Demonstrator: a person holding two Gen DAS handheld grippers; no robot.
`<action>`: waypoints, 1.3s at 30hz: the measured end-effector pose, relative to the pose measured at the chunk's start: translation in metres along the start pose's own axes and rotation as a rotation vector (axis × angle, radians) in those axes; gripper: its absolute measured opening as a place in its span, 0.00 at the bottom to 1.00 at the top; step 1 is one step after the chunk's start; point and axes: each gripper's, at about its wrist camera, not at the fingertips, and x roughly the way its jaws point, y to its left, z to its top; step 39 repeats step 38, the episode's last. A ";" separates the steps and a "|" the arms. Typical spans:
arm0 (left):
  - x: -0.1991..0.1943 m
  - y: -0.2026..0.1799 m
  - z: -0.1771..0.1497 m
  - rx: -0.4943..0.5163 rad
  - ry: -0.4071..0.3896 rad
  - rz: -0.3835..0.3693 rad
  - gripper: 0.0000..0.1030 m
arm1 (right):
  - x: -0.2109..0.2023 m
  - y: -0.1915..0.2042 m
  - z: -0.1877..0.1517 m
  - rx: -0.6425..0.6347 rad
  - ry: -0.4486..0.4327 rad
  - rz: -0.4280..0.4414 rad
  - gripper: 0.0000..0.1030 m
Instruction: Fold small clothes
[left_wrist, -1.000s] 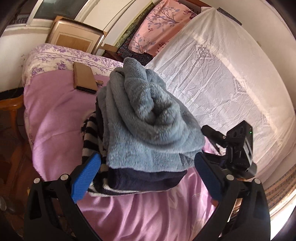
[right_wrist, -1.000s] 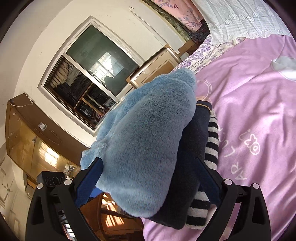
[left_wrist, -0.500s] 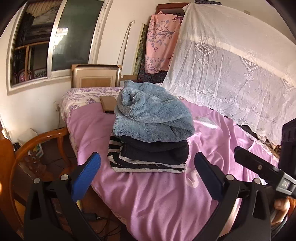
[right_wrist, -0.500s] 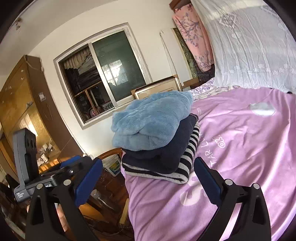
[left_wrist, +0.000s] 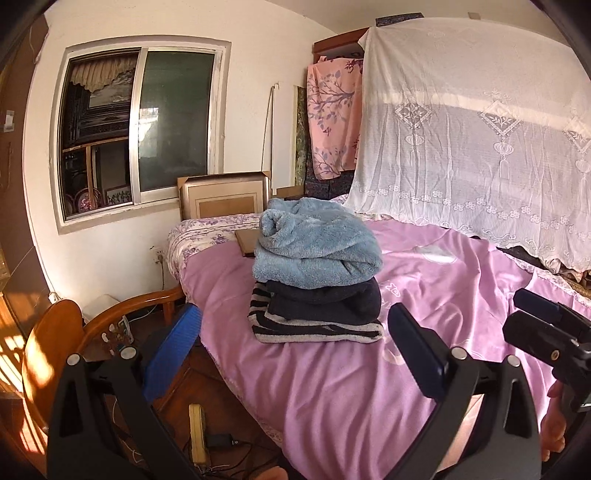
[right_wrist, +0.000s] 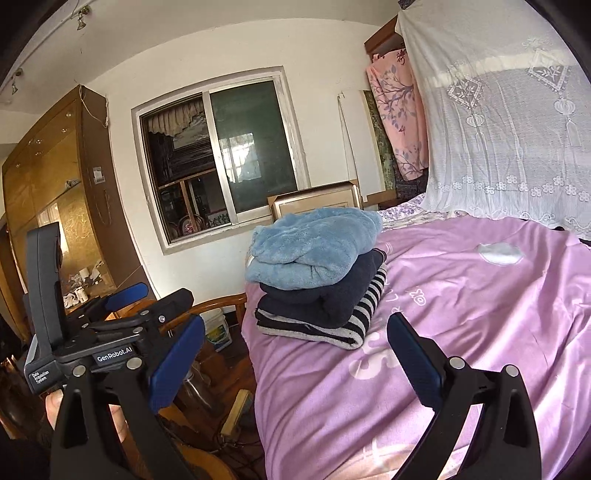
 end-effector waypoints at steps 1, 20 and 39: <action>0.001 0.001 -0.001 -0.001 0.006 -0.002 0.96 | 0.000 0.000 0.000 0.003 -0.001 -0.004 0.97; 0.021 0.002 -0.012 0.004 0.080 -0.008 0.96 | 0.025 0.018 -0.006 -0.024 0.057 -0.007 0.97; 0.021 -0.004 -0.012 0.035 0.069 0.024 0.96 | 0.021 0.017 -0.007 -0.030 0.053 0.002 0.97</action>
